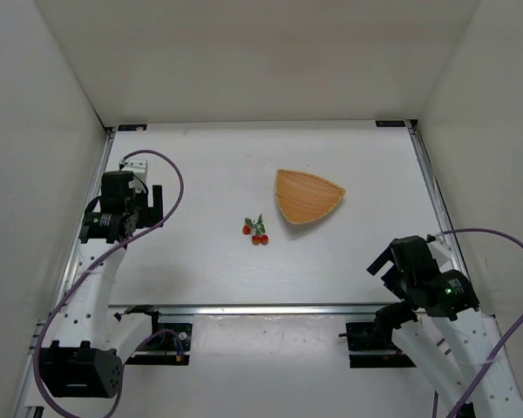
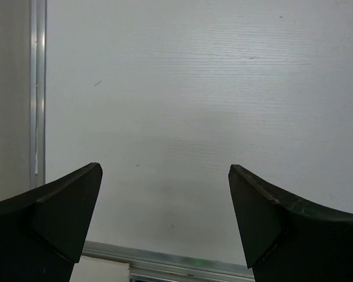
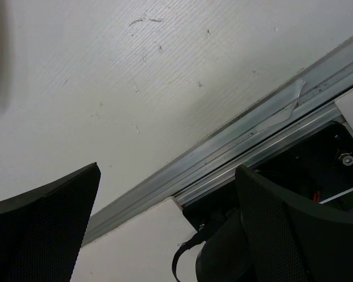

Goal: Place and organize the fake fruits in the fruit bowl

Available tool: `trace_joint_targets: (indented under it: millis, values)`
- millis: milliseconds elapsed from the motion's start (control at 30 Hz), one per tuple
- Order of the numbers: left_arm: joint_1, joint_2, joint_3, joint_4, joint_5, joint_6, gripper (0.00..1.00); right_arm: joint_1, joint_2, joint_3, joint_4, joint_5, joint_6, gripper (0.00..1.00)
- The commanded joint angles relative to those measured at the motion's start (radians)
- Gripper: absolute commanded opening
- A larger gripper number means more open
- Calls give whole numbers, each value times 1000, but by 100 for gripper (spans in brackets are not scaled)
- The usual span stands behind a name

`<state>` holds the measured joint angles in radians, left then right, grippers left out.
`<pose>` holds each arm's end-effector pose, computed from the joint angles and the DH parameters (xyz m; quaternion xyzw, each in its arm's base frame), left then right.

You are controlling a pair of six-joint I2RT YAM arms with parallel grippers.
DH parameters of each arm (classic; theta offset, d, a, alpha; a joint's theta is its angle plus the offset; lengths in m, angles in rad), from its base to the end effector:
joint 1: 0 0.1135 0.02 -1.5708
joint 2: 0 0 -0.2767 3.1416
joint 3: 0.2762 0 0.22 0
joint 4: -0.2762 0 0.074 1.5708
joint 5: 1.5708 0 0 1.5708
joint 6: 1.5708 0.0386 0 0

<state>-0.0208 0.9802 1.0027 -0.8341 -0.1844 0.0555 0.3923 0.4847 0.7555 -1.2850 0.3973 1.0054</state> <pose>0.1533 0.0039 0.3269 0.0012 0.9255 0.0919 0.3674 0.0251 -0.0058 0.2638 0.3361 0.8823 0.0280 0.3283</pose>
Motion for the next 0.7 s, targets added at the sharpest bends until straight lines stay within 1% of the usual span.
trace_joint_targets:
  millis: [0,67,100,133,200,233,267,300,333,367,400,433,467,500,533,567,600,633,667]
  values:
    - [4,-35,-16,-6,103,18,100,-1,28,13,36,2,-88,100]
    - [4,-35,-16,-7,112,32,100,-1,70,47,71,-11,-141,100]
    - [4,-35,-25,-7,112,47,100,9,106,89,131,-32,-181,100]
    - [4,-35,-26,-7,112,47,100,25,132,112,168,-50,-265,100]
    - [4,-35,-26,-7,102,58,100,77,201,168,251,-64,-318,100]
    - [4,-35,-26,-7,102,58,100,107,292,224,271,-55,-336,100]
    - [4,-25,-26,-7,102,58,100,147,346,251,288,-34,-337,100]
    - [4,-15,-26,-7,92,58,100,246,464,275,323,44,-356,100]
    - [4,-15,-26,-7,83,58,100,296,527,300,347,78,-373,100]
    - [4,-15,-26,-7,83,58,100,380,592,355,375,99,-398,100]
    - [4,-15,-38,-7,70,58,100,419,727,388,404,110,-465,100]
    - [4,-15,-47,-7,57,58,100,453,796,424,461,110,-503,100]
    - [4,-15,-47,-7,57,58,100,512,862,461,490,110,-548,100]
    - [4,-15,-59,-7,42,58,100,534,985,532,516,101,-589,100]
    - [4,-15,-59,-7,19,58,100,549,1044,565,561,81,-661,100]
    - [15,-15,-71,-7,8,67,100,559,1101,599,576,46,-686,100]
    - [15,-15,-84,-7,-3,67,100,559,1206,632,587,-48,-703,98]
    - [15,-2,-84,-7,-15,67,100,559,1253,692,598,-81,-715,93]
    - [15,-2,-94,-7,-39,67,100,568,1332,715,598,-95,-725,89]
